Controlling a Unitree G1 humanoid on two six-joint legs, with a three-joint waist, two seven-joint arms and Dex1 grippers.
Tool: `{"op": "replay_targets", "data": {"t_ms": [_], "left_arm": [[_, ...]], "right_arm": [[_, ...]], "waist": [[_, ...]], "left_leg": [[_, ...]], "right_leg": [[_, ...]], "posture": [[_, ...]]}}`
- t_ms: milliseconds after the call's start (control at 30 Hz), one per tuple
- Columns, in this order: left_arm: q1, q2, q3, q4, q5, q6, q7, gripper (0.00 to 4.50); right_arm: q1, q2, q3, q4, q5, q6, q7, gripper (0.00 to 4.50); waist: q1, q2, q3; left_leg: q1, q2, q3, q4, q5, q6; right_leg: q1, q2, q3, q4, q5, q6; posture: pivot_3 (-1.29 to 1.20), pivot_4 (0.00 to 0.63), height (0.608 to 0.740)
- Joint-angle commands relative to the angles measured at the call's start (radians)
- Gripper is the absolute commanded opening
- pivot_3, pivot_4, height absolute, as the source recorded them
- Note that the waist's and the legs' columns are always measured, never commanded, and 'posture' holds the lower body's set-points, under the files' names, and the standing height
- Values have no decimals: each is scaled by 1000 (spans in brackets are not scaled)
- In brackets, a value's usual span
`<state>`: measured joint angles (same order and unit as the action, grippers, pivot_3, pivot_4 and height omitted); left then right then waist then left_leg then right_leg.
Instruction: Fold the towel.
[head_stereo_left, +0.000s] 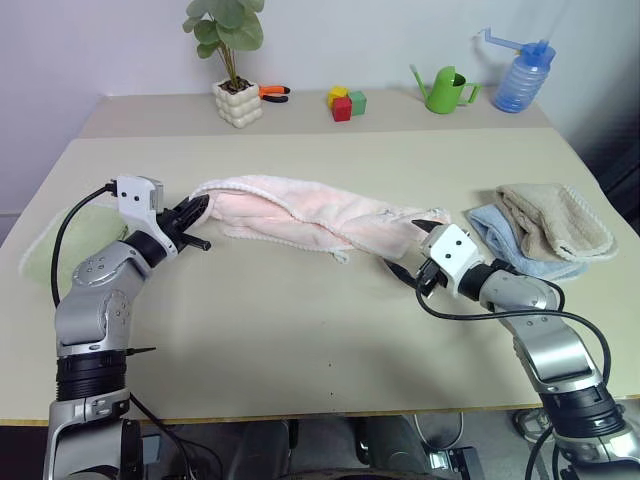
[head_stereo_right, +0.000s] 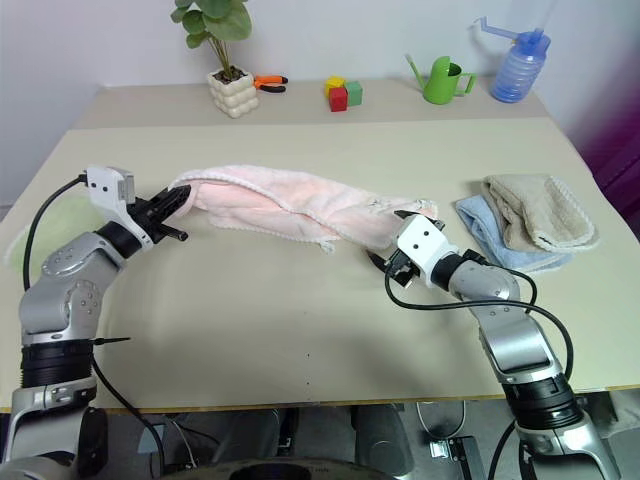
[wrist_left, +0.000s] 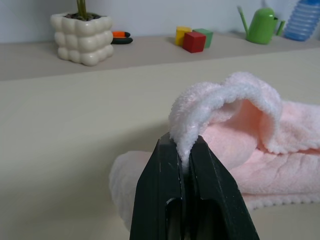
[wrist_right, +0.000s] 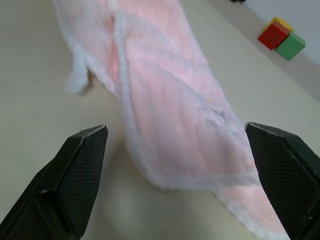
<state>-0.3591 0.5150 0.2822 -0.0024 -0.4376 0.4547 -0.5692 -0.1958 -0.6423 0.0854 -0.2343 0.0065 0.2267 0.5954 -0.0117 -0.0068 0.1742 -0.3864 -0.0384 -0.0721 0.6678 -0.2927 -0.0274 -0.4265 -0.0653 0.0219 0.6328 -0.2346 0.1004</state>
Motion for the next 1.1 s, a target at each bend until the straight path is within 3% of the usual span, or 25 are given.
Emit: {"op": "replay_targets", "data": {"t_ms": [33,200,233,300,533,700,800,967,1100], "left_arm": [[13,14,-23,-45,8,-18,-23,51],[27,19,-49,-60,16,-25,-40,51],[28,19,-51,-60,20,-27,-41,2],[30,20,-55,-64,24,-28,-39,0],[59,32,-51,-78,26,-42,-40,0],[50,57,-63,-64,67,-83,-41,0],[-32,77,-84,11,134,-140,-15,0],[-372,59,-94,323,269,-366,132,0],[-621,64,-67,553,293,-515,206,0]], "right_arm": [[-37,-31,45,35,-92,-85,5,4500],[-101,-35,118,161,-191,-172,10,4500],[-120,-25,123,189,-205,-175,-1,4246],[-148,-18,130,230,-225,-192,-10,3626],[-182,-10,115,259,-230,-241,-3,137],[-209,-44,40,226,-186,-260,9,59],[-291,-66,-41,270,-169,-249,-29,59],[-596,-140,-99,537,-264,-325,-208,59],[-787,-180,-117,674,-275,-391,-278,59]], "waist": [[0,0,0],[-1,0,0],[-1,0,0],[-1,0,0],[-1,0,0],[0,0,0],[2,0,0],[4,-1,1],[-3,-1,1]], "left_leg": [[0,0,0,0,0,0],[0,0,1,0,0,0],[0,0,1,0,0,0],[0,0,1,0,0,0],[0,0,1,0,0,0],[0,0,1,0,0,0],[0,0,1,0,0,0],[0,-3,2,0,1,-2],[-3,-2,7,-2,4,-7]], "right_leg": [[0,0,0,0,0,0],[0,0,0,0,0,0],[0,0,0,0,0,0],[0,0,1,0,0,0],[0,0,1,0,0,0],[0,0,1,0,0,0],[0,0,1,0,0,0],[-1,0,0,0,2,-2],[-4,0,0,-3,2,-2]], "posture": [[0,150,730],[0,150,730],[0,150,730],[0,150,730],[0,150,730],[0,150,730],[0,150,730],[0,150,730],[0,150,730]]}}
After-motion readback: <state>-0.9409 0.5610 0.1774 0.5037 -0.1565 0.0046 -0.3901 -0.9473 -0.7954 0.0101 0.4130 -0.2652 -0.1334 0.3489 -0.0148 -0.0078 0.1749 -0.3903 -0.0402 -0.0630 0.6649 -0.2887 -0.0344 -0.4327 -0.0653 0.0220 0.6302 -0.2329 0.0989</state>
